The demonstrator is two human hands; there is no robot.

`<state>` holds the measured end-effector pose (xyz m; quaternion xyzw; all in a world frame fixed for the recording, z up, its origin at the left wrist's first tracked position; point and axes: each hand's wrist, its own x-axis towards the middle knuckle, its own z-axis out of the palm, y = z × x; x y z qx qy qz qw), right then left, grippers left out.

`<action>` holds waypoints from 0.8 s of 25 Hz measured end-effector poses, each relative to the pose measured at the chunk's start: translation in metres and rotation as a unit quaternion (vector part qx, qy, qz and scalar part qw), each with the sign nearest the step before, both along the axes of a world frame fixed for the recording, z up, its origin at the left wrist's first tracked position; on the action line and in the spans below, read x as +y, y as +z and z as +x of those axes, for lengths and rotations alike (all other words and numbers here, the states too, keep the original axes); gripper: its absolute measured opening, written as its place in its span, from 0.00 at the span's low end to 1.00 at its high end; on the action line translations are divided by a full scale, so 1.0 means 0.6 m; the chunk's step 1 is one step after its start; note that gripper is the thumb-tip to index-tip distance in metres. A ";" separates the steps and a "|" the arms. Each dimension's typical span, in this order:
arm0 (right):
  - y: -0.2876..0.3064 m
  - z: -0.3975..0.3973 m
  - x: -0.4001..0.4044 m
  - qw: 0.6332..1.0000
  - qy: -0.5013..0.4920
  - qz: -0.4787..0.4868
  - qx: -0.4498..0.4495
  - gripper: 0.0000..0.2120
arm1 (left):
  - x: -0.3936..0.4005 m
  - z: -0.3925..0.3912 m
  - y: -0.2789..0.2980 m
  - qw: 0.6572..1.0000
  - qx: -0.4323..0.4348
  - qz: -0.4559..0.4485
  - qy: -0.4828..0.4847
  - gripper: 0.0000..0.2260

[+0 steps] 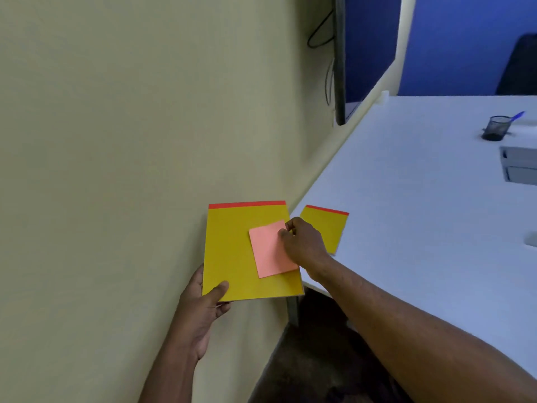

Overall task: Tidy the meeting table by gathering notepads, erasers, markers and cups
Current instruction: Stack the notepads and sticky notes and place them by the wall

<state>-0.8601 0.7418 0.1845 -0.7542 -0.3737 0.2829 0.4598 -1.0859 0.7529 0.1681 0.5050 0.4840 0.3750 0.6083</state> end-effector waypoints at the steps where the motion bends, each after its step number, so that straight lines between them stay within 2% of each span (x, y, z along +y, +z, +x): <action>1: -0.006 0.015 0.022 1.000 -0.028 -0.006 0.001 0.06 | 0.054 0.025 -0.002 0.999 0.035 0.031 -0.029 0.21; 4: -0.037 0.051 0.077 0.992 -0.124 -0.037 0.003 0.07 | 0.197 0.100 -0.029 0.977 0.128 0.079 -0.154 0.23; 5: -0.050 0.057 0.068 0.990 -0.127 -0.057 0.006 0.09 | 0.201 0.114 -0.040 0.973 0.147 0.088 -0.156 0.23; 9: -0.102 0.090 0.095 0.968 -0.228 -0.108 0.004 0.11 | 0.278 0.196 -0.093 0.945 0.189 0.062 -0.260 0.22; 15: -0.172 0.132 0.121 0.946 -0.293 -0.134 0.032 0.10 | 0.318 0.281 -0.158 0.921 0.262 0.059 -0.282 0.23; 20: -0.226 0.198 0.158 0.937 -0.310 -0.157 0.036 0.10 | 0.355 0.348 -0.197 0.895 0.315 0.044 -0.312 0.21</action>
